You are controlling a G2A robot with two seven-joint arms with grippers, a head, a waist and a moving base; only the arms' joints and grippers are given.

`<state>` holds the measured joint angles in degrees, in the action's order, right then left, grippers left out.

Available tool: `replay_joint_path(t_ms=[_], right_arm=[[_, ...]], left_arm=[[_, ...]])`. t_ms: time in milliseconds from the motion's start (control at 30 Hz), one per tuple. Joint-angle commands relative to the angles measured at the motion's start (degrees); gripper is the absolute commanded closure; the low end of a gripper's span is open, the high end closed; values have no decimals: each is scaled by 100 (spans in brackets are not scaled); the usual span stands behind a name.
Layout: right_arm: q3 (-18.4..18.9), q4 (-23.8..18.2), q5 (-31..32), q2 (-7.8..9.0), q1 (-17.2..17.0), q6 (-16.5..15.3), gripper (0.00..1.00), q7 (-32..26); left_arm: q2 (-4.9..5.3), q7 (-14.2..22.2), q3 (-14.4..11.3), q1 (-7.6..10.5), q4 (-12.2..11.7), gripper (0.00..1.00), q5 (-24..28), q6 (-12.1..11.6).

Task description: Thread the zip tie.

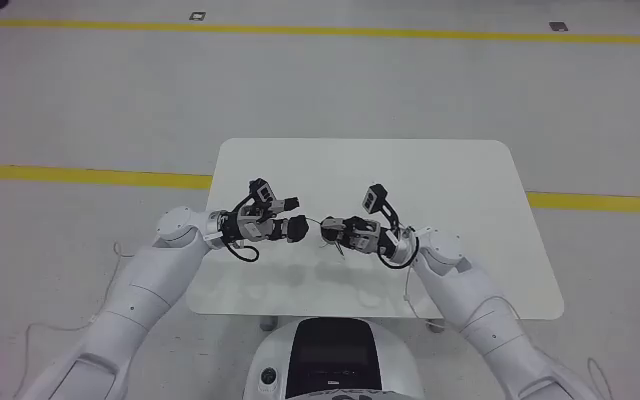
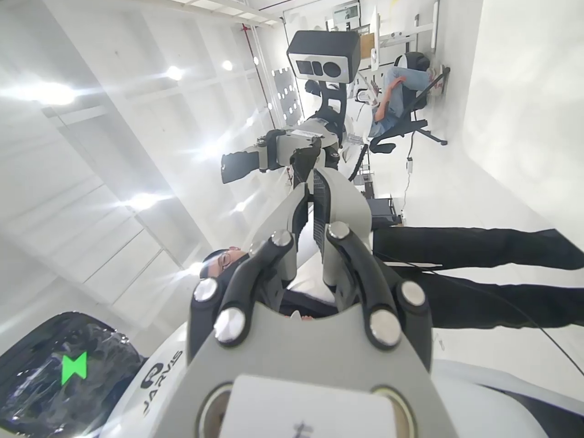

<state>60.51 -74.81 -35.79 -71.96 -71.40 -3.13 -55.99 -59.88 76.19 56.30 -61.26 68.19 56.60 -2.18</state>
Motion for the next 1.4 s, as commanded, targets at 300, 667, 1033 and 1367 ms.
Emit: replay_joint_path(t_ms=[300,667,1033,1367], right_arm=[[17,-148,51,29,-54,-57,100,-136],[-141,-294,82,2,-10,-200,100,-131],[-123,-376,56,12,27,-245,100,-167],[-164,-353,85,8,97,-173,100,-133]], left_arm=[[-7,-14,12,-4,9,56,-35,23],[-28,9,-4,40,-60,57,-44,39],[-38,73,-8,89,-134,58,-79,82],[-44,197,-89,191,-244,67,-304,178]])
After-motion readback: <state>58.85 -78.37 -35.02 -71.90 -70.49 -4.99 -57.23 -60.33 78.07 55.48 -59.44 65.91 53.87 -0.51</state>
